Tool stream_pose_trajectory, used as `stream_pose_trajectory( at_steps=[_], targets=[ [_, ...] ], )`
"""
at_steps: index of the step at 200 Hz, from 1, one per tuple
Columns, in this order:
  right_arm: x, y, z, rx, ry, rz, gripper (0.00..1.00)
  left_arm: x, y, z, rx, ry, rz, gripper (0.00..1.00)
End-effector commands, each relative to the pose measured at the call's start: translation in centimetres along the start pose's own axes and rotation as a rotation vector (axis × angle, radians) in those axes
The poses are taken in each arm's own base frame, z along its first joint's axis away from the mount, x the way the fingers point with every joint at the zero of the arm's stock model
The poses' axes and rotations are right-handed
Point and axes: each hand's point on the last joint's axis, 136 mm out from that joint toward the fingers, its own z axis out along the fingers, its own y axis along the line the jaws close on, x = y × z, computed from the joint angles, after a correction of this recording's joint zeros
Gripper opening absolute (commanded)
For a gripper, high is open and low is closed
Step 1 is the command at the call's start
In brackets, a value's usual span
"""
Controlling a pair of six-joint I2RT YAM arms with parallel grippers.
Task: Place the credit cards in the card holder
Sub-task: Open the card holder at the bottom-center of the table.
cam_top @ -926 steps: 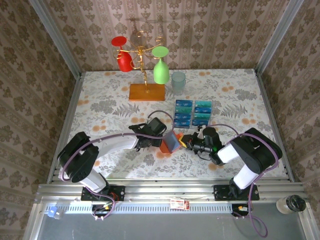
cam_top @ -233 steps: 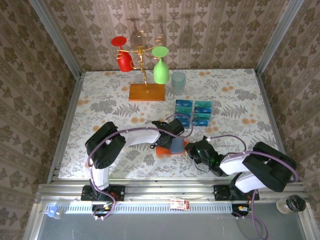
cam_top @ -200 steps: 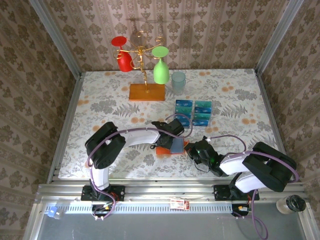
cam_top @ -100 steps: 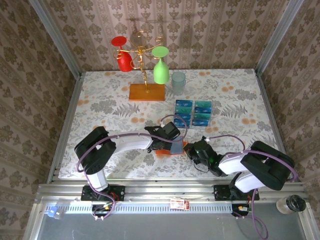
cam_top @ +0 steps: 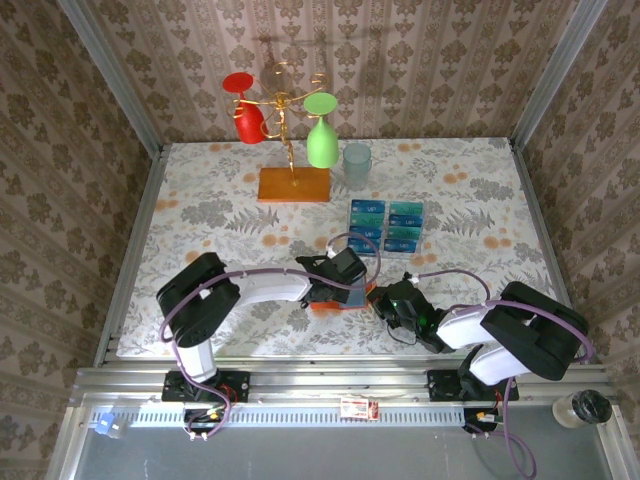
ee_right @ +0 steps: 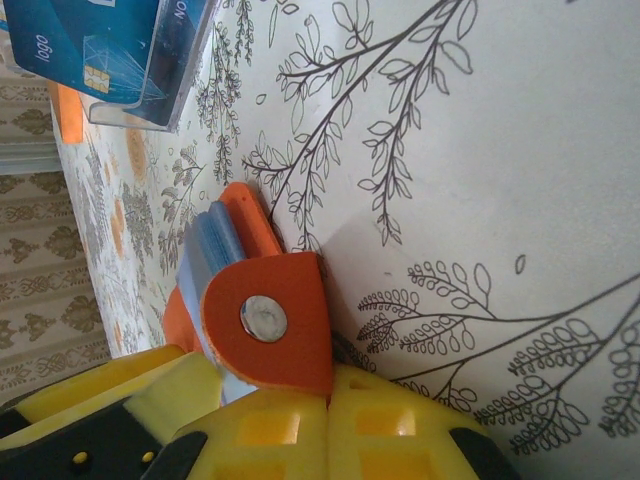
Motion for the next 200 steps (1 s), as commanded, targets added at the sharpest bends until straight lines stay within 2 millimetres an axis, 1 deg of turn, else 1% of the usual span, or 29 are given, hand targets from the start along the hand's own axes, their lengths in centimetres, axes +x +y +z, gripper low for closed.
stream_pose_trajectory(
  at_steps=[1,6,10,14,16,24,31,51,62,83,99,109,115,126,140,157,200],
  targets=[
    [0.3,0.9,0.0,-0.013,0.004,-0.046,0.05,1.0,0.6,0.5,-0.071,0.041,0.078,0.45],
    [0.2,1.1,-0.1,-0.019,0.004,-0.054,0.11,1.2,0.7,0.7,-0.077,0.046,0.083,0.45],
    [0.2,1.1,-0.2,-0.020,0.003,-0.059,0.19,1.2,0.7,0.7,-0.080,0.048,0.086,0.45],
    [0.1,0.8,-0.2,-0.007,0.002,-0.062,0.25,1.3,0.7,0.8,-0.082,0.050,0.087,0.45],
    [0.0,1.3,-0.5,-0.023,-0.001,-0.062,0.28,1.3,0.7,0.9,-0.082,0.051,0.088,0.45],
    [-0.4,1.4,-1.0,-0.022,-0.011,-0.066,0.37,1.5,0.7,1.0,-0.087,0.055,0.092,0.45],
    [-0.9,1.4,-1.4,-0.017,-0.023,-0.069,0.42,1.6,0.8,1.1,-0.090,0.058,0.093,0.45],
    [-2.6,1.0,-2.9,0.003,-0.064,-0.068,0.48,1.8,0.8,1.2,-0.095,0.061,0.097,0.45],
    [-3.6,0.6,-3.9,0.016,-0.082,-0.071,0.48,1.8,0.9,1.2,-0.097,0.061,0.096,0.44],
    [-5.2,0.7,-5.9,0.018,-0.103,-0.088,0.50,1.8,0.9,1.2,-0.101,0.058,0.100,0.44],
    [-5.8,0.9,-7.3,0.018,-0.096,-0.113,0.48,1.8,0.9,1.2,-0.100,0.053,0.100,0.44],
    [-5.9,1.2,-8.0,0.013,-0.081,-0.136,0.40,1.7,0.9,1.2,-0.099,0.051,0.100,0.44],
    [-5.8,1.4,-8.3,0.010,-0.069,-0.155,0.33,1.7,0.9,1.2,-0.098,0.049,0.100,0.44],
    [-5.4,2.0,-8.6,-0.005,-0.035,-0.189,0.24,1.5,0.8,1.1,-0.094,0.043,0.100,0.44],
    [-4.7,2.8,-8.6,-0.031,0.011,-0.222,0.12,1.5,0.8,1.0,-0.094,0.038,0.102,0.44],
    [-3.8,3.7,-8.0,-0.066,0.066,-0.246,0.00,1.4,0.9,0.8,-0.096,0.032,0.106,0.44],
    [-1.7,5.5,-5.5,-0.110,0.193,-0.299,0.00,1.3,0.8,0.8,-0.084,0.027,0.105,0.44]
  ],
)
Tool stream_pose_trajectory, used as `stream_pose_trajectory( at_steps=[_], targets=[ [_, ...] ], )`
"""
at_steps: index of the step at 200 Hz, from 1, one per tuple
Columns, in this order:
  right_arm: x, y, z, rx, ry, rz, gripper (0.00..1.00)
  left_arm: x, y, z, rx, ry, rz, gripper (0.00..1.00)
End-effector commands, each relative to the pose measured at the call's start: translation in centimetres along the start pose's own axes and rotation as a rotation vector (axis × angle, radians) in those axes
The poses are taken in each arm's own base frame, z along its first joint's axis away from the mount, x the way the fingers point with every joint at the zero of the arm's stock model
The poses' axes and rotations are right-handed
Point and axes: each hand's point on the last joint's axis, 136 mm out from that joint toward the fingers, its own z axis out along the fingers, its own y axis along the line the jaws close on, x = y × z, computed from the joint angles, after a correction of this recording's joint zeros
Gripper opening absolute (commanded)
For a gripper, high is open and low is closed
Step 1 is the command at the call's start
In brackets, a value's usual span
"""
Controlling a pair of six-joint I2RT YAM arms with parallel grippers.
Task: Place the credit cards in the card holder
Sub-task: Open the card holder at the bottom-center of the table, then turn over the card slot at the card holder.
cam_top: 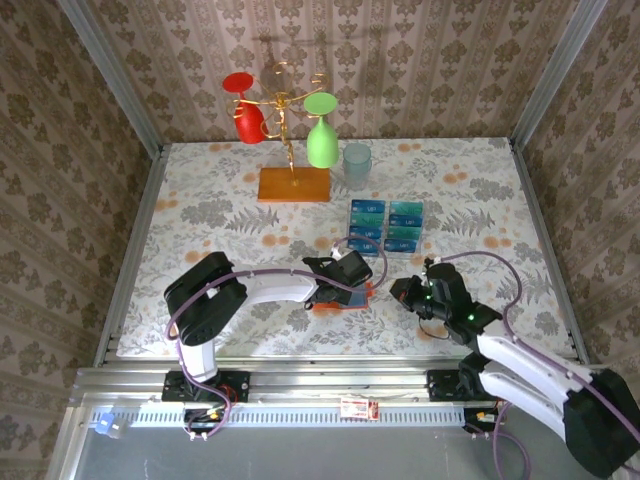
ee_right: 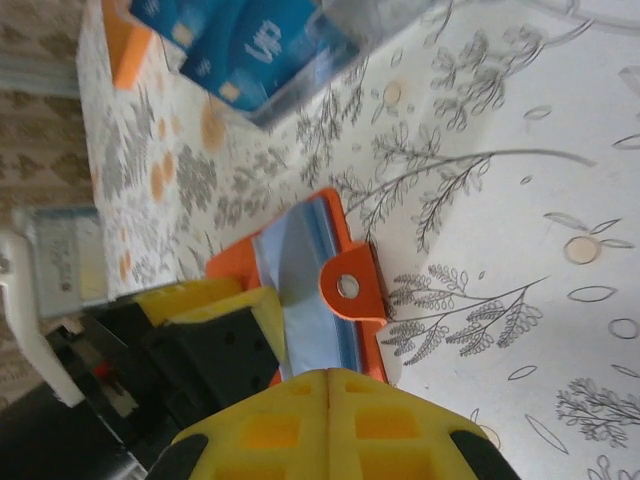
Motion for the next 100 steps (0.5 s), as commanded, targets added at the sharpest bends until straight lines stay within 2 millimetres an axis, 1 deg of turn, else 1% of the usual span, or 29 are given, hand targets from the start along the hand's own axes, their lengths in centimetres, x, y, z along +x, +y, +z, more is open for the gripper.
stream_pose_trajectory(
  at_steps=[1,44,66,86,100],
  targets=[
    [0.8,3.5,0.9,-0.105,0.081,-0.082,0.00,1.4,0.6,0.5,-0.028,0.037,0.043,0.44],
    [1.9,4.8,3.5,-0.111,0.123,-0.108,0.00,1.5,0.3,0.6,-0.005,0.035,0.033,0.44],
    [2.3,5.1,4.7,-0.112,0.134,-0.102,0.00,1.5,0.2,0.7,-0.001,0.036,0.032,0.44],
    [3.0,5.0,5.8,-0.102,0.153,-0.100,0.00,1.5,0.2,0.7,-0.001,0.036,0.031,0.44],
    [3.5,4.5,6.5,-0.086,0.159,-0.096,0.00,1.4,0.2,0.6,0.002,0.033,0.030,0.44]
  ],
)
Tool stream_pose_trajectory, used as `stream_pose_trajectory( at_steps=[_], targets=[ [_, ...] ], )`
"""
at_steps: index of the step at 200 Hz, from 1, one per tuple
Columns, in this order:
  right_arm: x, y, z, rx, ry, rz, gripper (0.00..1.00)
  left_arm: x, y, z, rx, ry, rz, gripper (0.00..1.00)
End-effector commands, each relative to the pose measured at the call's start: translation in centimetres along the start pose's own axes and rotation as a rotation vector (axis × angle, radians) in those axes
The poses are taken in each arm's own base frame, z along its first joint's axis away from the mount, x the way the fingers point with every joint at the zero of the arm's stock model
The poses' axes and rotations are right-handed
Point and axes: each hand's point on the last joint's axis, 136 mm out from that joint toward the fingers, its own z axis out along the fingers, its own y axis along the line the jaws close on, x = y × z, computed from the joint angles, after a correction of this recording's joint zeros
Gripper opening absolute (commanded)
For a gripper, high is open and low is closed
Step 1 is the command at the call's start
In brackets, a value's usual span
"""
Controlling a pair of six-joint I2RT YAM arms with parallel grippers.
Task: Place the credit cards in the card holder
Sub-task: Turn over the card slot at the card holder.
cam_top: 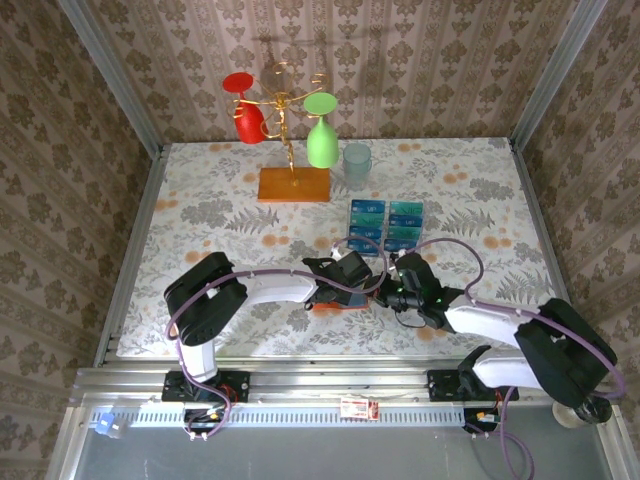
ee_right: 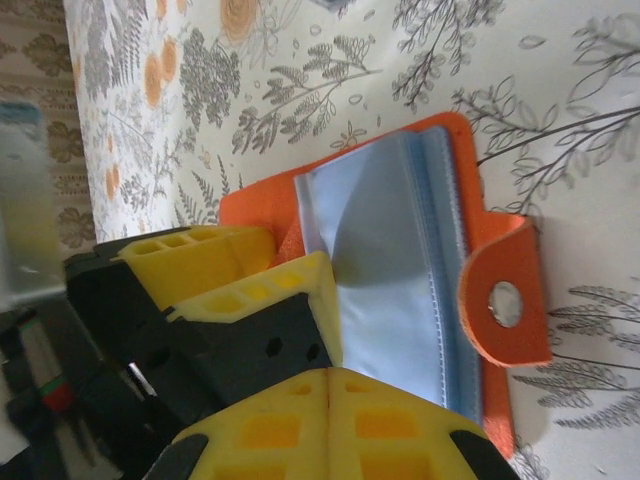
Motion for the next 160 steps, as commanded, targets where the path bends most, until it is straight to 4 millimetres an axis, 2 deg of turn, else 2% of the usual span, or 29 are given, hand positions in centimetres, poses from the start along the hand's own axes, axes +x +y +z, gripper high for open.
stream_pose_trajectory(
  at_steps=[1,13,20,34,73,126,160],
  targets=[
    [-0.3,1.5,1.1,-0.045,-0.013,-0.009,0.00,1.4,0.3,0.4,-0.003,0.038,0.031,0.44],
    [-0.2,1.2,1.5,-0.040,-0.016,-0.004,0.00,1.3,0.4,0.4,-0.003,0.037,0.027,0.43],
    [0.1,0.1,2.2,-0.013,-0.007,0.006,0.00,1.3,0.4,0.4,-0.003,0.037,0.026,0.44],
    [0.2,-0.8,2.7,0.005,-0.010,0.018,0.00,1.1,0.5,0.2,-0.001,0.033,0.018,0.44],
    [0.4,-3.4,2.7,0.063,-0.043,0.052,0.00,0.2,0.6,-0.3,0.047,0.021,-0.058,0.44],
    [0.3,-4.6,1.8,0.103,-0.082,0.073,0.00,-0.9,-0.8,-1.6,0.155,-0.030,-0.244,0.47],
    [0.3,-4.9,1.6,0.113,-0.086,0.077,0.00,0.6,-1.4,-1.3,0.163,-0.040,-0.332,0.47]
  ],
)
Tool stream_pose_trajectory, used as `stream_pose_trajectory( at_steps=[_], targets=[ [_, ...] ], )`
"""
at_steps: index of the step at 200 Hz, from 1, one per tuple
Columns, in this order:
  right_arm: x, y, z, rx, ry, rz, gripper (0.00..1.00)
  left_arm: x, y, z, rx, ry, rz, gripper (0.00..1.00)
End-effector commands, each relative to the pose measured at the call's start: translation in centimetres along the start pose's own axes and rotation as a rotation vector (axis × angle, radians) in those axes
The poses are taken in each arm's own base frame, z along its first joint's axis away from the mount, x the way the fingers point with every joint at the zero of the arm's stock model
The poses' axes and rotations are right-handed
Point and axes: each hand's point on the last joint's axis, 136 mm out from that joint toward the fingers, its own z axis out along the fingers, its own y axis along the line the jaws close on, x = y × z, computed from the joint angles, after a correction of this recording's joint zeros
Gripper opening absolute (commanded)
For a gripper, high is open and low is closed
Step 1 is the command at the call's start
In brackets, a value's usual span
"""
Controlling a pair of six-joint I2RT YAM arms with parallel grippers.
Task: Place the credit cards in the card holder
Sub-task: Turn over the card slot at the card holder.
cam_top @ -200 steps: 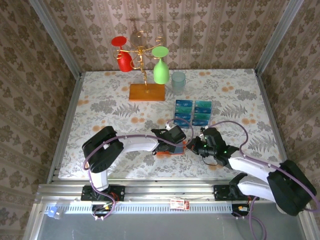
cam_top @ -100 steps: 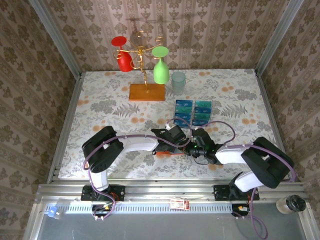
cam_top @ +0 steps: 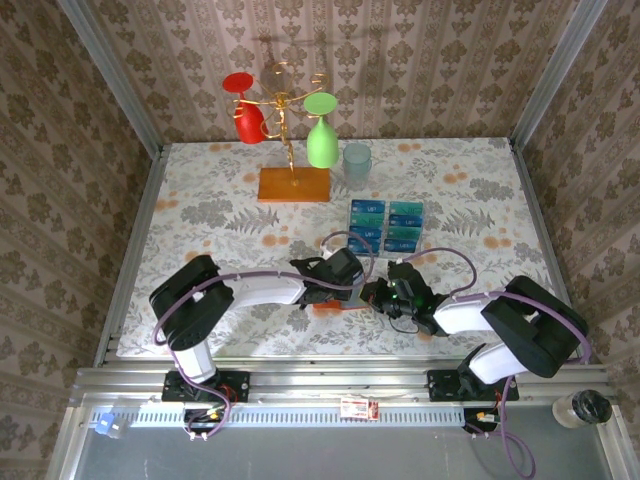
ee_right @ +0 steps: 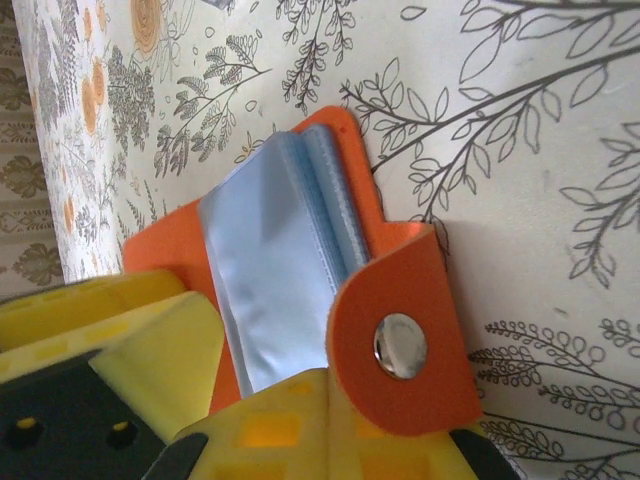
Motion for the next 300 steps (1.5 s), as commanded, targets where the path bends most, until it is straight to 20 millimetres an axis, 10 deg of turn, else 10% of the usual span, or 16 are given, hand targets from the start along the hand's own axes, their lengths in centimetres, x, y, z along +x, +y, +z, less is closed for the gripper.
stream_pose_trajectory(
  at_steps=[1,58,172,300],
  targets=[
    [0.0,-1.9,-0.3,0.068,-0.027,0.015,0.00,0.9,-0.7,-0.4,0.033,-0.015,-0.104,0.47],
    [0.2,-2.3,-0.4,0.079,-0.028,0.022,0.00,2.4,-0.2,-0.4,0.034,-0.031,-0.143,0.47],
    [0.2,-2.8,-0.5,0.094,-0.043,0.031,0.00,1.2,-5.7,-3.7,0.217,-0.113,-0.220,0.50],
    [0.9,-3.7,-1.0,0.123,-0.058,0.059,0.00,5.1,1.3,0.1,0.084,-0.092,-0.242,0.48]
  ],
)
